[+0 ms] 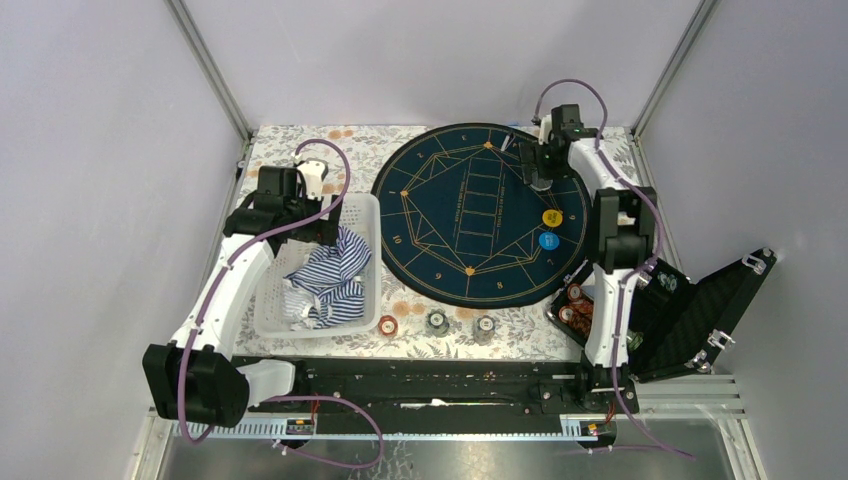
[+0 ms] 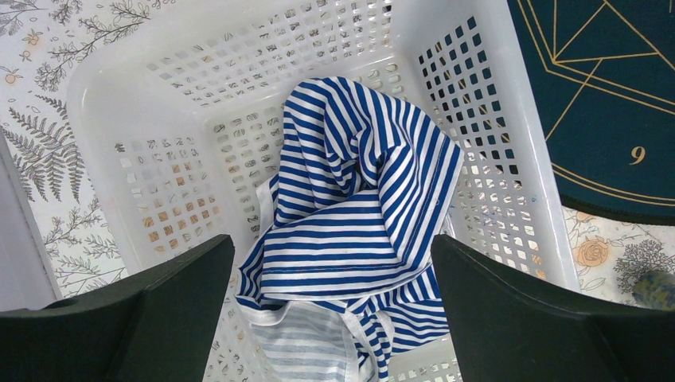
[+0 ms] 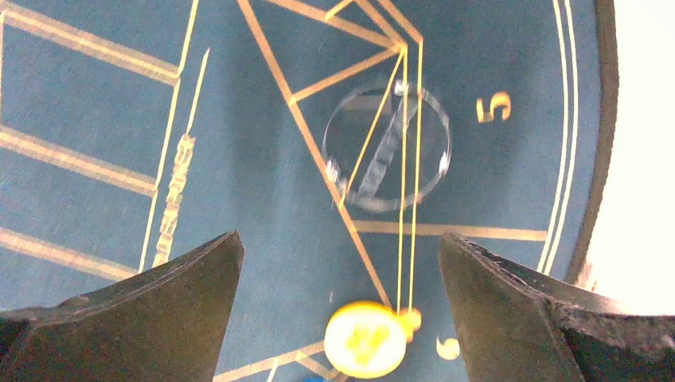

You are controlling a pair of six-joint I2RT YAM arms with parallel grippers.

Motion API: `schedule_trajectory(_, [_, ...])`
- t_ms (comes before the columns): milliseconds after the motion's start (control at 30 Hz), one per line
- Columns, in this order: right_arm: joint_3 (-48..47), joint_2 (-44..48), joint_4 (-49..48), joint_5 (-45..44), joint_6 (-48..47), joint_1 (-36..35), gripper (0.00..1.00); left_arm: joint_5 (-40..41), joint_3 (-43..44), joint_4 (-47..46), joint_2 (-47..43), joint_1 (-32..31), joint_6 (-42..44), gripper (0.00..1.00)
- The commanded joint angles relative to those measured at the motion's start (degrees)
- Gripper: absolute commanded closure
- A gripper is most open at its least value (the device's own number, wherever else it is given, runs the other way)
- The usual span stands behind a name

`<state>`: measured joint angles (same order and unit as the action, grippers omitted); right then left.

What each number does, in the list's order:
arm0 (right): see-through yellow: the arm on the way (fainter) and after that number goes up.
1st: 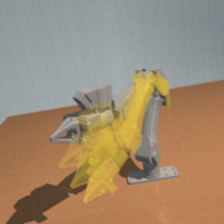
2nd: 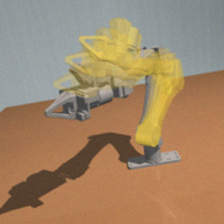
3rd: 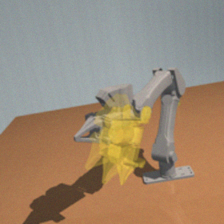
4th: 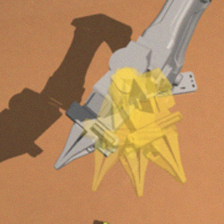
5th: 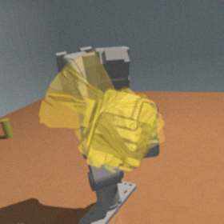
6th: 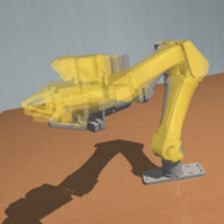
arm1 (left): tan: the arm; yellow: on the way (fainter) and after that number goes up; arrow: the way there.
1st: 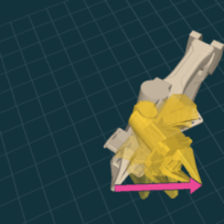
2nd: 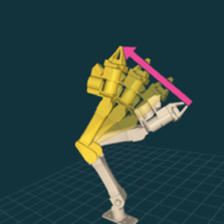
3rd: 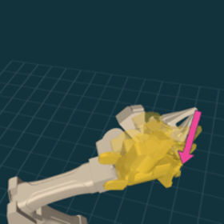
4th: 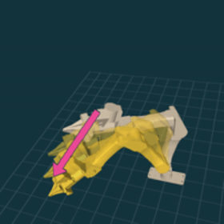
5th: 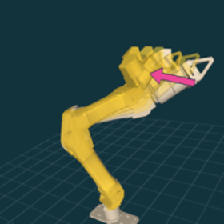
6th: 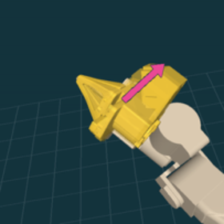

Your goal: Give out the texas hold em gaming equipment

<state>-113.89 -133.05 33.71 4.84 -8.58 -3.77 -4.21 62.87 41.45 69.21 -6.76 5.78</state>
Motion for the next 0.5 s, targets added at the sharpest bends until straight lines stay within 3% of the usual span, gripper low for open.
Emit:
schedule_trajectory(0, [9.6,17.1,1.6,4.8,-3.3,-0.5,0.00,-0.9,-0.2,-1.9,-2.8,0.3,0.3,0.01])
schedule_trajectory(200, [26.5,30.7,2.0,8.6,-4.3,-0.4,0.01,-1.2,-0.6,-1.9,-3.6,0.3,0.2,0.01])
schedule_trajectory(467, [43.8,38.7,-2.7,6.2,-5.6,-0.4,0.10,-1.7,-0.7,-2.0,-3.7,0.4,0.2,0.01])
